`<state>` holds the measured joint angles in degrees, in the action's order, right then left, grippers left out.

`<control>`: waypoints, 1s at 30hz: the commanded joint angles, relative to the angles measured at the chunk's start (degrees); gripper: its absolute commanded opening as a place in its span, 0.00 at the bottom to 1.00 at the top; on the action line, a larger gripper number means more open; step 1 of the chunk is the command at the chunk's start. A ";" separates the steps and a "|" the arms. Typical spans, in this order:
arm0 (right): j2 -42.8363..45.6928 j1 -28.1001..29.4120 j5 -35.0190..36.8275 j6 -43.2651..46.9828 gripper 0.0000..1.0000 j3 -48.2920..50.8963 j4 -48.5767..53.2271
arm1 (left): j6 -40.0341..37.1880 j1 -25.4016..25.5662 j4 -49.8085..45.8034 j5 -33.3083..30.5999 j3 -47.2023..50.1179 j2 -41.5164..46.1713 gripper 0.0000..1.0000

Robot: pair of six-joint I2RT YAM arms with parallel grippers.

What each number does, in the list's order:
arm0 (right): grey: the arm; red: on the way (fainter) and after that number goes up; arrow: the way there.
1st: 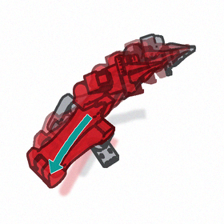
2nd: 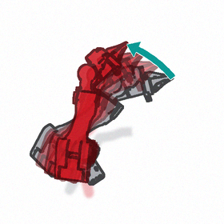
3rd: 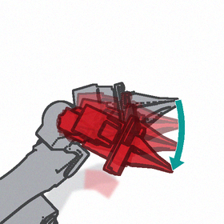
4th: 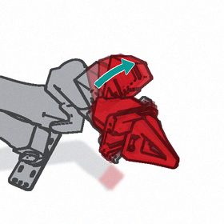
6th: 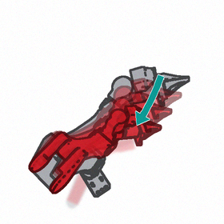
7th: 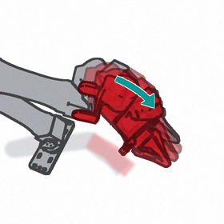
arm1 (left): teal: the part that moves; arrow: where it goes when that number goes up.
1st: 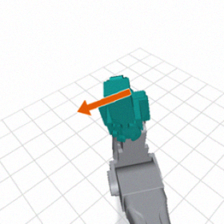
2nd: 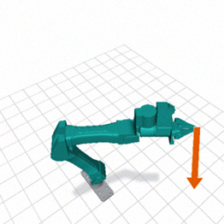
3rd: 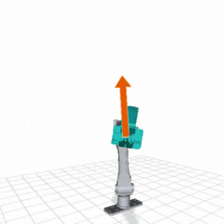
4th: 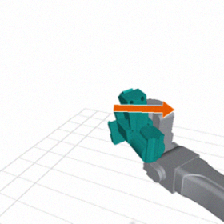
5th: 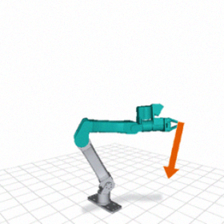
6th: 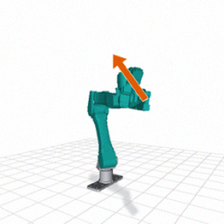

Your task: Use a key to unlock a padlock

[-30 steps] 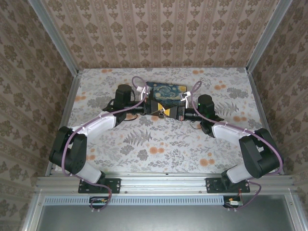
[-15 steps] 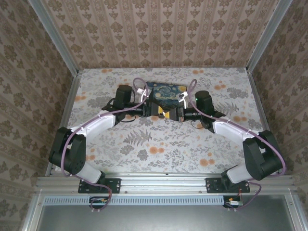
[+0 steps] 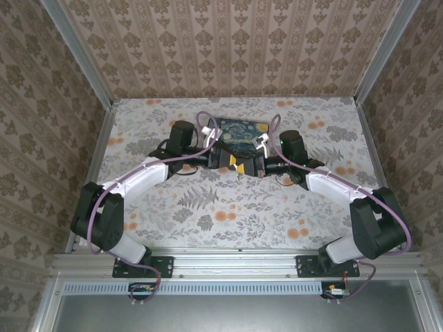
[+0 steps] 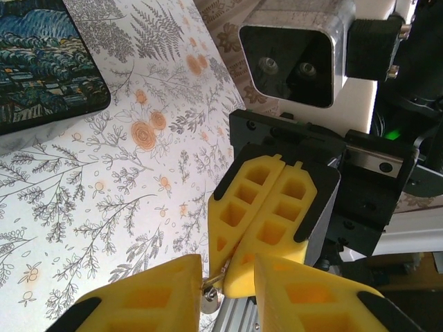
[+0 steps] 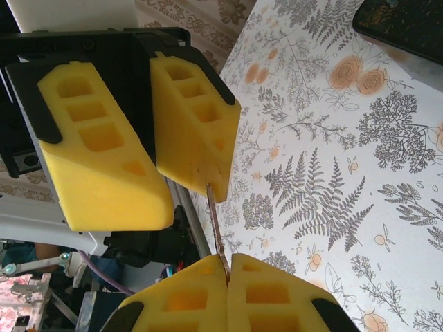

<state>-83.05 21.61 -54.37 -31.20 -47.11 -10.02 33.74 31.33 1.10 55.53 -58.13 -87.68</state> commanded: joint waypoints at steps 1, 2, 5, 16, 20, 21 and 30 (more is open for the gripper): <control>0.35 0.19 -1.18 1.38 0.00 -1.67 0.65 | -2.69 0.48 -2.31 1.34 -2.22 -0.65 0.25; 0.22 0.17 -1.25 1.39 0.00 -1.66 0.65 | -2.79 0.48 -2.43 1.43 -2.25 -0.74 0.23; 0.10 0.13 -1.26 1.31 0.00 -1.75 0.69 | -3.33 0.73 -2.97 1.51 -2.69 -0.91 0.15; 1.92 -1.22 -1.12 -1.91 0.26 0.75 -3.56 | -1.76 1.10 -1.64 -0.01 -2.63 -0.81 0.00; 2.89 -2.63 2.14 -10.28 0.45 5.85 -14.16 | 4.76 1.25 7.43 -0.32 -0.38 -0.46 0.00; 4.75 -2.72 2.98 -12.15 0.47 6.66 -16.38 | 6.51 1.40 10.23 -0.21 0.20 -0.55 0.00; 8.11 -2.90 11.91 -19.00 0.53 7.39 -21.79 | 11.62 2.51 18.27 0.07 2.22 -1.38 0.00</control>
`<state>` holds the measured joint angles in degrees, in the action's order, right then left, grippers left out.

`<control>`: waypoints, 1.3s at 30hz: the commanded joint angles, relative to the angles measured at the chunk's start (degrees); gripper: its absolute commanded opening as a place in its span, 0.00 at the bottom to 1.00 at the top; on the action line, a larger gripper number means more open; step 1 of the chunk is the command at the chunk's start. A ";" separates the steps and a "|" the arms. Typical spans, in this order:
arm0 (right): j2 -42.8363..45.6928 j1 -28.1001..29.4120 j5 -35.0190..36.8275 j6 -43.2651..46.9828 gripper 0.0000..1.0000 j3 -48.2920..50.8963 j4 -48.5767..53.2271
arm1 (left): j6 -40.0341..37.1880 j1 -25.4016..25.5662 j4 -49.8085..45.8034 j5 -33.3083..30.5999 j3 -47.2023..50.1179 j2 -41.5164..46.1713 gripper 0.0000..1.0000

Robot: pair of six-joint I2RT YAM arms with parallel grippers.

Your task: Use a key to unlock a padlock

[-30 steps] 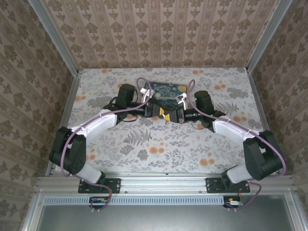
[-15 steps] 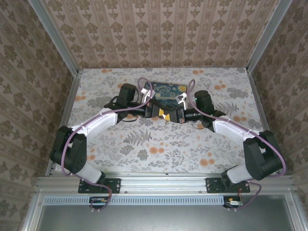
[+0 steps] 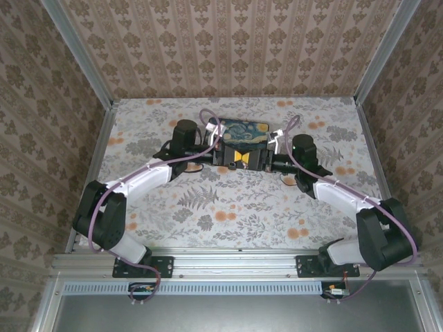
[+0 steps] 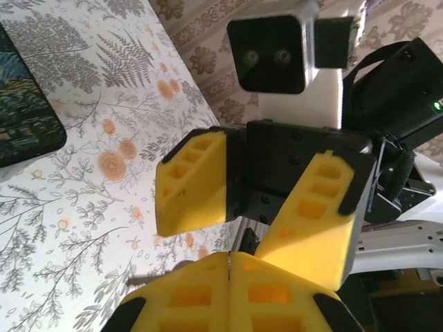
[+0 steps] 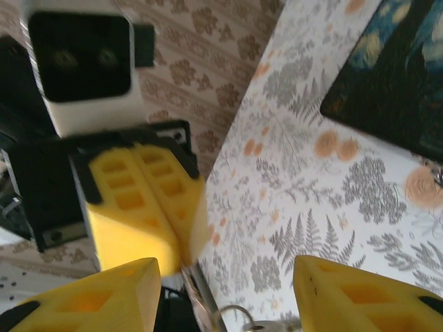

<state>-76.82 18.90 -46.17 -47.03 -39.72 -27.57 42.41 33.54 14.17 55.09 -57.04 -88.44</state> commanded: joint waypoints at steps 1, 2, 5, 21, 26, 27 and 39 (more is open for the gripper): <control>1.93 -0.21 3.64 -3.78 0.51 -0.06 -4.74 | 3.56 0.34 6.07 0.36 1.41 -0.51 0.00; 1.96 -0.23 3.48 -4.29 0.49 0.08 -5.66 | 4.24 0.30 6.94 0.07 1.61 -0.55 0.00; 1.76 -0.19 2.93 -6.47 0.43 1.21 -8.93 | 6.41 0.30 10.07 -0.81 2.56 -0.26 0.00; 2.50 -0.05 2.67 -9.58 0.38 4.19 -13.50 | 11.60 -0.22 18.52 -2.70 5.06 -0.63 0.00; 1.98 0.00 2.10 -10.92 0.37 4.88 -15.98 | 13.32 -0.57 21.27 -3.06 5.51 -1.07 0.00; 1.78 0.09 1.93 -11.11 0.37 4.85 -16.31 | 13.77 -0.58 21.95 -2.92 5.63 -1.20 0.00; 0.97 0.33 1.54 -12.06 0.34 5.54 -18.49 | 15.90 -0.67 24.97 -3.15 6.24 -1.64 0.00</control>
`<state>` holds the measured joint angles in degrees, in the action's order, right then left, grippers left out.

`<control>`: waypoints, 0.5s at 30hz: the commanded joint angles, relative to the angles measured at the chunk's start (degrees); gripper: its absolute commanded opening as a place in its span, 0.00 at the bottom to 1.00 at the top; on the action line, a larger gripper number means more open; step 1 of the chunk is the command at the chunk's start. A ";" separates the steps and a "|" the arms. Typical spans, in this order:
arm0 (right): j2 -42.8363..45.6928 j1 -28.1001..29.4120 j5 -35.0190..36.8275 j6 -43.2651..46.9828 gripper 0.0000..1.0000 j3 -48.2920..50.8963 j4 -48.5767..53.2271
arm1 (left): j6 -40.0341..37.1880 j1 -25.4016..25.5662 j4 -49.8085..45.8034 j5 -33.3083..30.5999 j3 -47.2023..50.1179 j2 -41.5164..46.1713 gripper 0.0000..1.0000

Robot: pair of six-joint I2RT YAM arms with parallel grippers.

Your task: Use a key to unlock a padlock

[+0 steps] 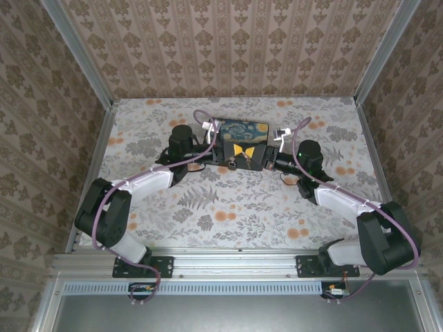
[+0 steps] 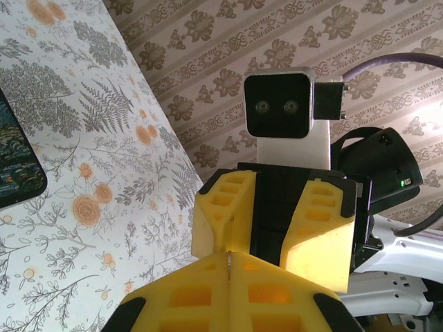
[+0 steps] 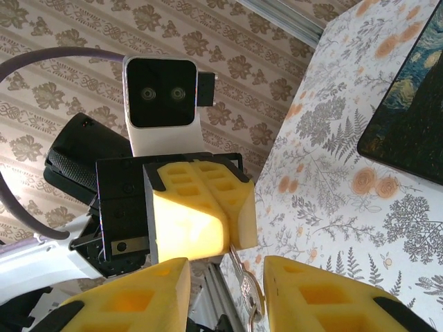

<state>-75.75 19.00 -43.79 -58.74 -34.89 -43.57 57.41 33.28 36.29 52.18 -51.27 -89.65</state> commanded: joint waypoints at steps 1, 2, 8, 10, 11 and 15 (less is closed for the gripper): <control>-0.27 0.26 -0.86 -0.32 0.35 0.71 -2.33 | 1.17 -0.41 3.19 -0.24 0.46 -0.54 0.00; -0.50 0.25 -0.88 -0.30 0.35 0.78 -2.33 | 1.36 -0.41 3.54 -0.15 0.48 -0.62 0.00; -1.31 0.29 -1.03 -0.51 0.33 0.88 -3.36 | 1.93 -0.45 4.51 -0.46 0.91 -0.41 0.00; -1.21 0.27 -1.12 -0.57 0.31 0.80 -3.52 | 2.16 -0.58 4.80 -0.64 1.16 -0.42 0.00; -1.23 0.29 -1.17 -0.63 0.29 0.79 -3.66 | 2.26 -0.58 5.06 -0.67 1.30 -0.36 0.00; -1.18 0.44 -1.30 -1.14 0.24 0.88 -4.83 | 2.36 -0.58 5.45 -0.88 1.34 -0.27 0.00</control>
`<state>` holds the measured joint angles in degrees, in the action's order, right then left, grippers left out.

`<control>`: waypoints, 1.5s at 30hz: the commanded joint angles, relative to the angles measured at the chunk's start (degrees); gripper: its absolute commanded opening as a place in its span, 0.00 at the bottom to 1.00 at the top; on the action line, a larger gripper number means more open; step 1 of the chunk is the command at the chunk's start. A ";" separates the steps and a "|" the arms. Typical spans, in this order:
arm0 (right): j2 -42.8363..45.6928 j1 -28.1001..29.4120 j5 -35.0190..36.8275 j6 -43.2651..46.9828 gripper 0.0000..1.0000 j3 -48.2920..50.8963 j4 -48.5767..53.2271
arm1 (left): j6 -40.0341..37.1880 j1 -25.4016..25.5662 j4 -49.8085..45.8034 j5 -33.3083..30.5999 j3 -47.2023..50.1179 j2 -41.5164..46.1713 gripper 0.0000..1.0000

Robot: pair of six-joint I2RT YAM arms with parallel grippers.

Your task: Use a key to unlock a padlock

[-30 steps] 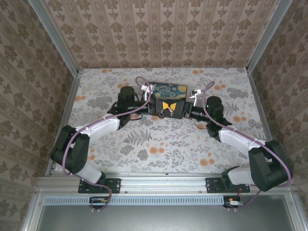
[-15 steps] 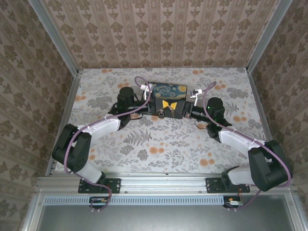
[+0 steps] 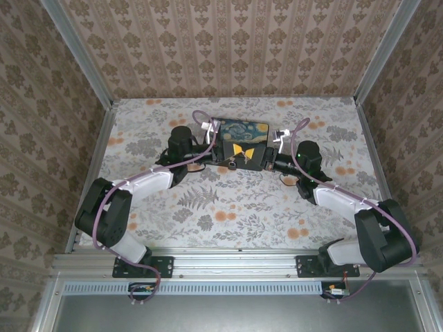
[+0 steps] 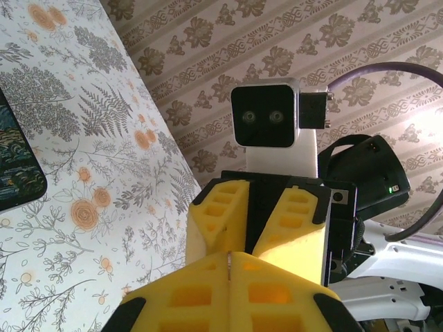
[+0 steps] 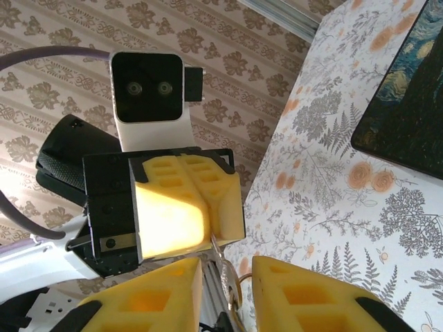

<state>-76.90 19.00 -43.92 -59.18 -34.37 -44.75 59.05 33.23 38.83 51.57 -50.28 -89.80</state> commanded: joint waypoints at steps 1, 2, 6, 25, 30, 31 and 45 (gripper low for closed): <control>0.00 0.53 -1.17 -0.84 0.23 0.41 -3.89 | 0.89 -0.54 3.27 -0.33 0.45 -0.16 0.00; -0.01 0.59 -1.36 -0.93 0.22 0.36 -4.09 | 1.05 -0.59 3.60 -0.42 0.54 -0.11 0.00; -0.32 0.78 -1.48 -0.88 0.28 0.51 -3.86 | 1.38 -0.71 4.12 -0.43 0.80 -0.15 0.00; -2.20 1.34 -1.98 -1.53 0.20 -0.08 -6.02 | 2.39 -1.15 5.55 -0.84 1.14 0.14 0.00; -2.46 1.44 -1.83 -2.18 0.16 0.00 -7.63 | 2.65 -1.07 5.82 -0.74 1.01 -0.08 0.00; -2.45 1.50 -1.79 -2.25 0.16 0.07 -8.00 | 2.65 -1.07 5.87 -0.76 1.01 -0.13 0.00; -2.46 1.94 -1.05 -3.41 0.00 0.71 -12.12 | 3.10 -0.44 6.42 -0.93 1.11 -1.01 0.00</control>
<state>-79.15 19.92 -44.07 -62.41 -34.02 -51.62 61.58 32.42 44.25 50.61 -49.47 -89.84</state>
